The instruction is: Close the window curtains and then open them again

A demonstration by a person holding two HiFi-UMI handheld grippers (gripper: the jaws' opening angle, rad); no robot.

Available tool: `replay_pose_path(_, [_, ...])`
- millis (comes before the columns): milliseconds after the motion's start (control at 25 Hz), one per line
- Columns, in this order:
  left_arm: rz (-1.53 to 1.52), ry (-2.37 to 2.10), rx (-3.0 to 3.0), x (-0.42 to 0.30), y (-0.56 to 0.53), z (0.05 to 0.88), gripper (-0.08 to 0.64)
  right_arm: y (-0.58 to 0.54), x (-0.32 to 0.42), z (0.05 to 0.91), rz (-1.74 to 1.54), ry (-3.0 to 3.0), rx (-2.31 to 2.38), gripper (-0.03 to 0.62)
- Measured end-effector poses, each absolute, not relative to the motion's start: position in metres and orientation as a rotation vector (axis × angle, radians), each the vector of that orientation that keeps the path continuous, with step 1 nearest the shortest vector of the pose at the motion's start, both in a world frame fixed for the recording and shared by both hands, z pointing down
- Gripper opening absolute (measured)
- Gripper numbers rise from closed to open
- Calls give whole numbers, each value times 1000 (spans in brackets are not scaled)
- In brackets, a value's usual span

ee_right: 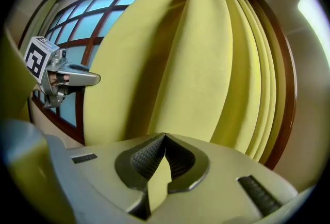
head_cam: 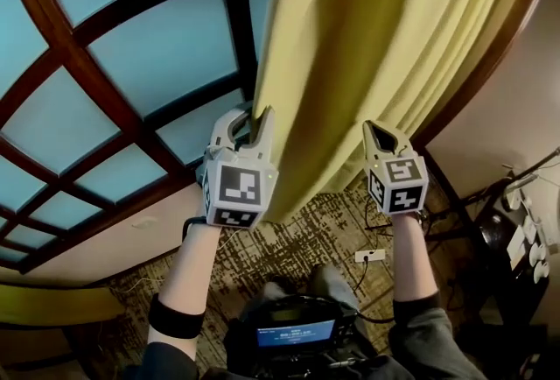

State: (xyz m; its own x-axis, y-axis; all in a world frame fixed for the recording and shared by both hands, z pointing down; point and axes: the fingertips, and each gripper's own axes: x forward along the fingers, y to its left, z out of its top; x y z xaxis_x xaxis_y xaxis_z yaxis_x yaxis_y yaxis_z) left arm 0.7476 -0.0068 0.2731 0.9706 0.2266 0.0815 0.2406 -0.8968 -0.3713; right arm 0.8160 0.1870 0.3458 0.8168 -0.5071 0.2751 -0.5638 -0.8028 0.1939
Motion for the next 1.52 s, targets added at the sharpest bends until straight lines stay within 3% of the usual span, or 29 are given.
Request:
replay_pose_path(680, [-532, -23, -2973, 589, -52, 411, 67, 136, 709, 448, 504, -1212, 2605, 14])
replay_pose_path(720, [-561, 8, -2974, 576, -56, 419, 58, 132, 702, 455, 517, -1239, 2596, 14])
replay_pose_path(760, [-590, 36, -2975, 563, -59, 427, 2, 128, 694, 462, 530, -1270, 2584, 12])
replay_pose_path(840, [-636, 79, -2982, 539, -62, 440, 2, 121, 678, 477, 558, -1322, 2550, 14])
replay_pose_path(1520, [-713, 337, -2966, 356, -195, 491, 2, -22, 503, 527, 724, -1568, 2382, 12])
